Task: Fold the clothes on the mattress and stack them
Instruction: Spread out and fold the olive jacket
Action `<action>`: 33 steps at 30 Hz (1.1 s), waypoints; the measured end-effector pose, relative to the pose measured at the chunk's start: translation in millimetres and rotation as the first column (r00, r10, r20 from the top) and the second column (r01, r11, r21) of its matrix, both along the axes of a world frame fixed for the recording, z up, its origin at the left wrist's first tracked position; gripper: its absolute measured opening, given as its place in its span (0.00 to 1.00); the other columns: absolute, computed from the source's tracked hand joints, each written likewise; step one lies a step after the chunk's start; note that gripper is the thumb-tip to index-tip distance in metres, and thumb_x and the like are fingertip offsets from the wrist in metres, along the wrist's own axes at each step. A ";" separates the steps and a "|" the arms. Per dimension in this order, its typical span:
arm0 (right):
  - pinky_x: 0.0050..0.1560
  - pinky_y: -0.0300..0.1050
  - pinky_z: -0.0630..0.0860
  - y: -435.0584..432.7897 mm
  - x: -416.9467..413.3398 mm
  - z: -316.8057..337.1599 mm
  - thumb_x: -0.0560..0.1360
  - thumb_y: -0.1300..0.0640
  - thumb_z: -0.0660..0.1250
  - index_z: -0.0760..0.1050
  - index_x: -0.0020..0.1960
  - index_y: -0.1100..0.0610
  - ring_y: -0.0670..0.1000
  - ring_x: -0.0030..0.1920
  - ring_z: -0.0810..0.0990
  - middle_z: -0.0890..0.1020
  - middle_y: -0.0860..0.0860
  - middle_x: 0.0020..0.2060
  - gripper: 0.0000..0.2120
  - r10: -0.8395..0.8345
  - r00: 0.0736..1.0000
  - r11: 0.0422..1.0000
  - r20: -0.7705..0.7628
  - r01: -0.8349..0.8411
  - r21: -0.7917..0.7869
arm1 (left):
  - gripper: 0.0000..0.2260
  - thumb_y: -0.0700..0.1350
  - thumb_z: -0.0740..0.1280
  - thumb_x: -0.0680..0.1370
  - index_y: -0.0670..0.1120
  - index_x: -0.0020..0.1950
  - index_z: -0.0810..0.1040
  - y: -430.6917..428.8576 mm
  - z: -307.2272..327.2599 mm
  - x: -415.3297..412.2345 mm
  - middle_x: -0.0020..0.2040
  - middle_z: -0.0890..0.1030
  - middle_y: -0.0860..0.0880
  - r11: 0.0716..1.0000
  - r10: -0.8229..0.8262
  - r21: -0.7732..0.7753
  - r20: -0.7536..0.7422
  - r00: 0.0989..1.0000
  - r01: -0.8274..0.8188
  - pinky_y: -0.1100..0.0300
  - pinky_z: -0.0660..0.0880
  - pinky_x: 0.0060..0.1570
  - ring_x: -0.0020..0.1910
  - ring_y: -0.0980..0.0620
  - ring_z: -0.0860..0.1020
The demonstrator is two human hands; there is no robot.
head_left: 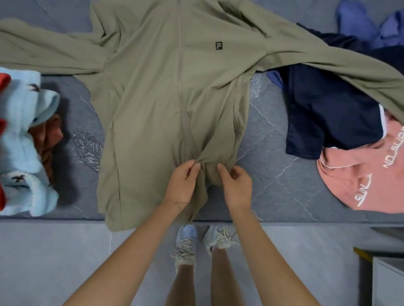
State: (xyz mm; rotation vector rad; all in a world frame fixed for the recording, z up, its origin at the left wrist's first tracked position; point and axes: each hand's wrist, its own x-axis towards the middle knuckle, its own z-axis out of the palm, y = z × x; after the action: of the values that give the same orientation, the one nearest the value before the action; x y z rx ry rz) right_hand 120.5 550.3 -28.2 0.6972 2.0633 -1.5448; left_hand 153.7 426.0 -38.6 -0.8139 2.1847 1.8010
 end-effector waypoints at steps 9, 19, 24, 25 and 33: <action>0.36 0.42 0.60 57.6 7.6 24.9 0.76 0.61 0.70 0.59 0.31 0.55 0.47 0.33 0.61 0.60 0.51 0.29 0.23 -0.162 0.982 0.987 -0.102 0.163 0.007 | 0.15 0.45 0.64 0.81 0.44 0.67 0.76 22.1 8.4 4.0 0.68 0.75 0.43 0.862 -0.375 -0.375 -0.017 0.927 0.342 0.45 0.63 0.70 0.71 0.45 0.68; 0.32 0.42 0.60 110.7 15.7 14.9 0.77 0.51 0.69 0.59 0.32 0.54 0.47 0.31 0.61 0.62 0.48 0.27 0.23 -0.222 0.959 0.889 -0.177 0.274 0.368 | 0.24 0.56 0.59 0.81 0.57 0.77 0.60 36.2 0.0 5.2 0.79 0.54 0.49 0.624 -0.505 -0.556 0.248 0.827 0.548 0.48 0.45 0.75 0.78 0.49 0.49; 0.46 0.50 0.71 124.2 15.6 5.9 0.76 0.46 0.69 0.74 0.43 0.56 0.57 0.46 0.77 0.77 0.50 0.38 0.14 -0.119 0.993 0.881 0.026 0.094 0.464 | 0.27 0.59 0.57 0.81 0.57 0.78 0.55 37.6 -5.8 -0.8 0.80 0.49 0.49 0.549 -0.512 -0.602 0.306 0.803 0.579 0.47 0.42 0.75 0.79 0.49 0.46; 0.53 0.51 0.73 122.9 14.0 5.8 0.75 0.45 0.70 0.76 0.52 0.56 0.57 0.53 0.78 0.80 0.51 0.46 0.15 -0.060 0.996 0.885 0.060 0.025 0.464 | 0.27 0.59 0.57 0.81 0.57 0.78 0.55 38.1 -5.2 -2.8 0.80 0.49 0.48 0.536 -0.505 -0.624 0.303 0.808 0.568 0.47 0.42 0.75 0.79 0.48 0.46; 0.72 0.52 0.62 90.3 -23.6 19.9 0.76 0.43 0.69 0.67 0.74 0.54 0.55 0.72 0.65 0.71 0.53 0.71 0.31 0.388 0.919 0.762 -0.064 -0.282 0.583 | 0.29 0.61 0.58 0.80 0.57 0.79 0.54 26.4 3.4 -31.3 0.80 0.50 0.48 0.511 -0.430 -0.683 0.322 0.843 0.522 0.43 0.38 0.74 0.79 0.46 0.46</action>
State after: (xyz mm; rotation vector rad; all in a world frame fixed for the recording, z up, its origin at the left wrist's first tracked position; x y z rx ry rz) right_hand 96.9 640.6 -8.3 0.3406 2.6455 -0.8083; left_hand 122.4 452.4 -35.2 -0.3108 2.7148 0.5150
